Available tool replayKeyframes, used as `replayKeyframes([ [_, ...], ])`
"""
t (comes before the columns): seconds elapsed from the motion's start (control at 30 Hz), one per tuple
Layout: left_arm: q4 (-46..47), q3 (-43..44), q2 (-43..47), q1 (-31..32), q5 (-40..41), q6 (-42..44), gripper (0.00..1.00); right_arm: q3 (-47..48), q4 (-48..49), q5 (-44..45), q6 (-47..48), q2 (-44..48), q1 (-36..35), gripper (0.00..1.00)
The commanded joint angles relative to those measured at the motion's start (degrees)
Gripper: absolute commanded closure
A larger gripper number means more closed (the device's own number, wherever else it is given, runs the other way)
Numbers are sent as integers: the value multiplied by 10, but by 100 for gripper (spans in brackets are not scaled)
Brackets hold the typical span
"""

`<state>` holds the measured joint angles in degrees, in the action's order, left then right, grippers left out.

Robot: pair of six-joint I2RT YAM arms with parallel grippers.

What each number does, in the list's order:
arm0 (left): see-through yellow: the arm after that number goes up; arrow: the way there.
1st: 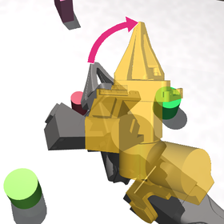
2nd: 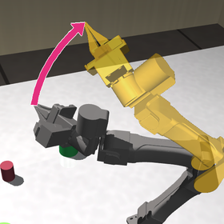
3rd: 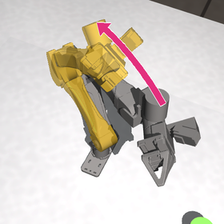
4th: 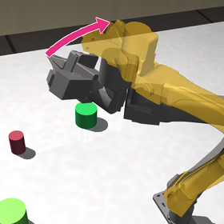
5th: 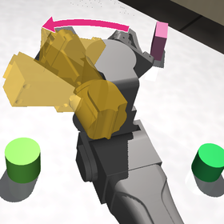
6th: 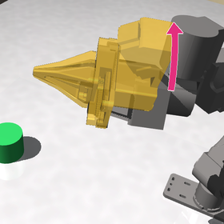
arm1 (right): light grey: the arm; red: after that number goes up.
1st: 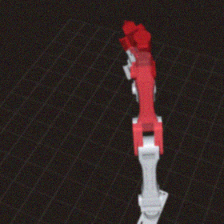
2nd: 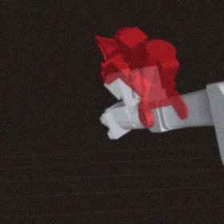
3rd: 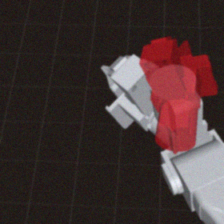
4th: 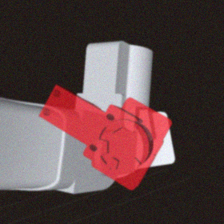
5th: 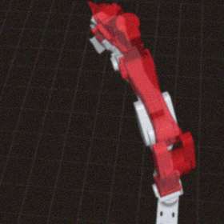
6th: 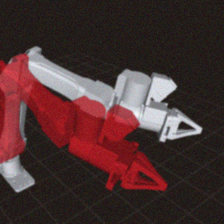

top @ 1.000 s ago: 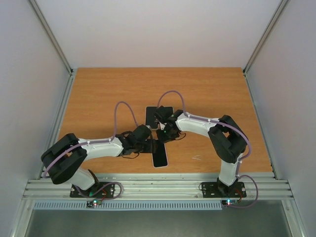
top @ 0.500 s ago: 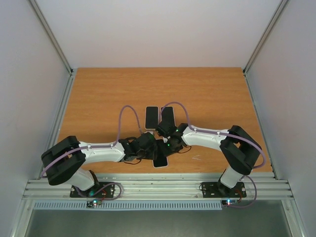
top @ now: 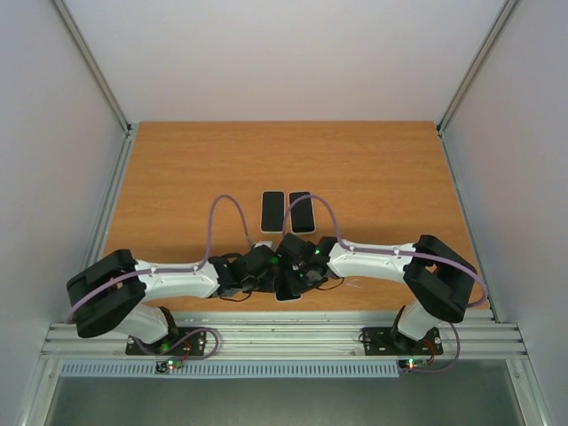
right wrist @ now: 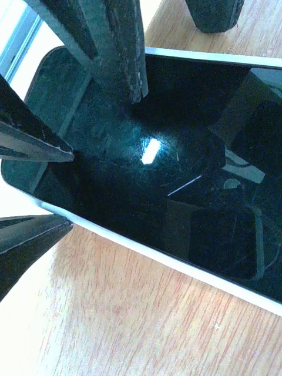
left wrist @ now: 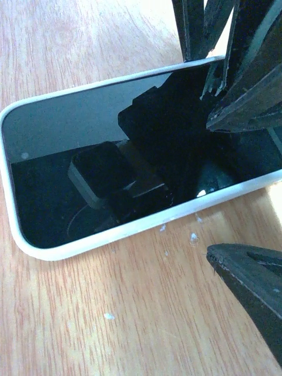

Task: Put the phone into the phone case

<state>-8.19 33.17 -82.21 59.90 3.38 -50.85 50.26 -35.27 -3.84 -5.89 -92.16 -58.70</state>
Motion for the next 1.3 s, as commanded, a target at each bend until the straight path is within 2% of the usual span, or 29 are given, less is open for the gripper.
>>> replayKeyframes([
  [0.0,-49,-33,2,1,3,-20,46,-43,-54,22,-22,-43,-19,74],
  [0.13,-58,-34,21,1,9,-24,43,-44,-39,27,-21,-48,-19,74],
  [0.23,-74,-27,32,2,16,-23,41,-46,-19,24,-11,-1,-19,70],
  [0.33,-89,-16,40,3,23,-22,37,-33,-37,56,8,50,-19,59],
  [0.63,-149,67,17,26,70,-8,2,-40,-80,197,32,187,7,24],
  [0.8,-178,126,-28,37,94,8,1,-67,-109,287,23,234,28,8],
  [1.0,-215,202,-108,52,132,29,1,-105,-92,294,-16,285,74,2],
  [1.27,-265,268,-177,68,177,31,1,-187,-41,323,-42,377,111,2],
])
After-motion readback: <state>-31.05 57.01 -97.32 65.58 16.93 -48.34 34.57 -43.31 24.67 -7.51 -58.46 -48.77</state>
